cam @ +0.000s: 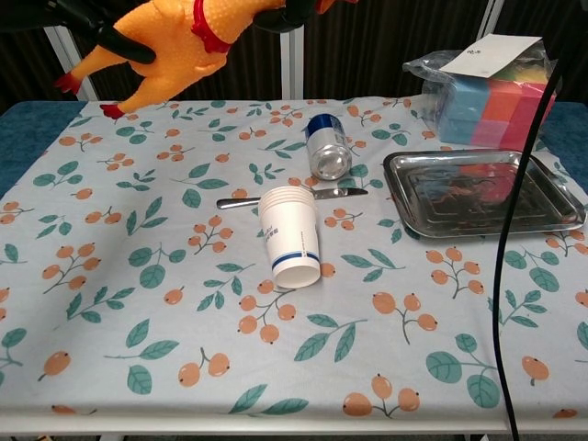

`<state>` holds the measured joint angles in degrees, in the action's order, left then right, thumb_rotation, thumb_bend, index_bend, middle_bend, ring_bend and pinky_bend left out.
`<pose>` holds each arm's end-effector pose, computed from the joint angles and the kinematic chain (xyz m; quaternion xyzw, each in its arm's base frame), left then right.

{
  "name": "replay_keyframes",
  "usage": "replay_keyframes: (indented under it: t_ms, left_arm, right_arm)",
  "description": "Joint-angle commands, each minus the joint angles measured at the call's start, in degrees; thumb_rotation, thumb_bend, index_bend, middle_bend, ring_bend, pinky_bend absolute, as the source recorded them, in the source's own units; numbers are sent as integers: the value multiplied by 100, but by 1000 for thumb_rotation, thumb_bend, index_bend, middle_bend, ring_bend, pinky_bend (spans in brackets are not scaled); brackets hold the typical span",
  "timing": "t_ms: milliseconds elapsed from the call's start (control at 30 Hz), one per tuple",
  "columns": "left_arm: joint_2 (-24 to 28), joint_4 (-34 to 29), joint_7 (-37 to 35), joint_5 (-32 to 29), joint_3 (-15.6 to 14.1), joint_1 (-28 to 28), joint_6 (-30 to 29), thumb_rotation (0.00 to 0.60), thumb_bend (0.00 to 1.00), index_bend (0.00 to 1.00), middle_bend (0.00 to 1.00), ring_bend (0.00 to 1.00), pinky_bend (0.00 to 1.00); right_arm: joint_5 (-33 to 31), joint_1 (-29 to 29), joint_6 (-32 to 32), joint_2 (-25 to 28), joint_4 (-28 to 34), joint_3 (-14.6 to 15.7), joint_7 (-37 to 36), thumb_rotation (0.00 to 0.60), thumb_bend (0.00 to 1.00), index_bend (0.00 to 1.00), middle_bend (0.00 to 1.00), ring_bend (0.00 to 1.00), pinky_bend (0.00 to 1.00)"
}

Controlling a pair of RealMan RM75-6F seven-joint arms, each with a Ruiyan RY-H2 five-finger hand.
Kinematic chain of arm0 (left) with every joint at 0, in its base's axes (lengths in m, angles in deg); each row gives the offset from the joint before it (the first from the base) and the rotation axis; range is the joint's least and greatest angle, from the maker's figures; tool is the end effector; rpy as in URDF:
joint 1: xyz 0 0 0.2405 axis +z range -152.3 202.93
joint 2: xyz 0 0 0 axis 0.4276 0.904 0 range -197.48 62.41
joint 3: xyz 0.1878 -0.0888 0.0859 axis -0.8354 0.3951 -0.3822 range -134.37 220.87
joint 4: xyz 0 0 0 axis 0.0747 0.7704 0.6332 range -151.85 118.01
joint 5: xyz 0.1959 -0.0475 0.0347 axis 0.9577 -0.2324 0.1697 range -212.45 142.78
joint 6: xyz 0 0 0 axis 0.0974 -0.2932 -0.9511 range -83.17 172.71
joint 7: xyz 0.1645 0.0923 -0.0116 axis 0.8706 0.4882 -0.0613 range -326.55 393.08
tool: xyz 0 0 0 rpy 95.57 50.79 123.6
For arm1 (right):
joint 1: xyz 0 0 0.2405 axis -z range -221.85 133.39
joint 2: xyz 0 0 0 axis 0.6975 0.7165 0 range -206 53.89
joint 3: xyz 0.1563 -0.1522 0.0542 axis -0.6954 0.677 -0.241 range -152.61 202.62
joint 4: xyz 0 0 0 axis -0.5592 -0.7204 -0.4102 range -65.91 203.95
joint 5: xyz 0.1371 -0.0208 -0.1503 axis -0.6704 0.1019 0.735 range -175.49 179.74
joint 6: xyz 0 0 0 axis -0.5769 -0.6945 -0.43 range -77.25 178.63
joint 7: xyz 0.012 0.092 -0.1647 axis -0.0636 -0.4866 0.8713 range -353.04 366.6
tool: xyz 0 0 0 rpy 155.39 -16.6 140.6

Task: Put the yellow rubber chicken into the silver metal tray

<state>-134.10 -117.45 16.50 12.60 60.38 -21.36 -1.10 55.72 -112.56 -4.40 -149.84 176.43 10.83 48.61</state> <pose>-0.0983 0.3925 0.0639 -0.5485 -0.6302 -0.4690 0.2864 0.0795 -0.3437 0.0276 0.8296 -0.1231 0.4119 0.3563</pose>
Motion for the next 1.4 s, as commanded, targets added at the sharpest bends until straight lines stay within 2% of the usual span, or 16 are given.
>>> replay_keyframes:
  t_ms: [33,167,200,233,267,300,400,467,533,700,967,1100,1400]
  left_arm:
    - [-37,-5,37,-67,30,3,-32,600,780,933,988,851,724]
    - [-50,-58,59,-13,48,72,-114,600,796,950,996,868,734]
    - [-63,-75,58,32,50,100,-160,600,794,923,975,849,733]
    - [-62,-108,37,94,47,131,-167,600,785,851,925,804,727]
    - [-23,-167,-31,172,40,169,-95,600,764,754,851,739,710]
    - [22,-209,-98,226,42,191,-9,599,726,622,735,636,666]
    - [135,-277,-410,500,97,273,240,583,599,332,401,331,458]
    - [164,-265,-614,726,142,336,323,571,526,247,260,197,340]
    - [155,-238,-742,925,165,395,312,565,445,207,168,120,274]
    - [146,-218,-925,1255,179,475,294,560,330,189,132,96,233]
    - [-2,-96,-706,1389,98,424,215,599,315,184,82,72,229]
    - [-107,-19,-507,1441,61,412,58,600,287,166,45,51,214]
    - [-26,12,135,1461,-93,563,-426,600,238,163,43,20,188]
  right_arm:
    - [38,15,-22,-8,-22,15,-48,600,844,836,742,757,1000]
    - [93,24,-42,-41,-115,28,-114,600,844,837,742,757,1000]
    - [108,26,-43,-50,-134,34,-127,600,844,838,742,757,1000]
    - [123,26,-42,-62,-158,38,-141,600,844,838,742,757,1000]
    - [140,23,-36,-77,-203,42,-158,600,844,838,743,757,1000]
    - [150,18,-28,-89,-235,45,-168,600,844,839,743,757,1000]
    - [174,-3,-9,-137,-364,46,-190,600,843,840,744,758,1000]
    - [166,-19,0,-170,-444,40,-199,600,844,841,744,758,1000]
    - [158,-32,0,-204,-510,36,-200,600,843,842,744,758,1000]
    - [143,-66,-9,-289,-648,25,-187,600,844,843,744,758,1000]
    - [178,-93,40,-363,-677,-8,-311,600,843,845,745,759,1000]
    - [152,-99,79,-367,-693,-5,-346,600,844,846,745,759,1000]
    - [169,57,160,-124,-666,162,-459,600,844,846,745,759,1000]
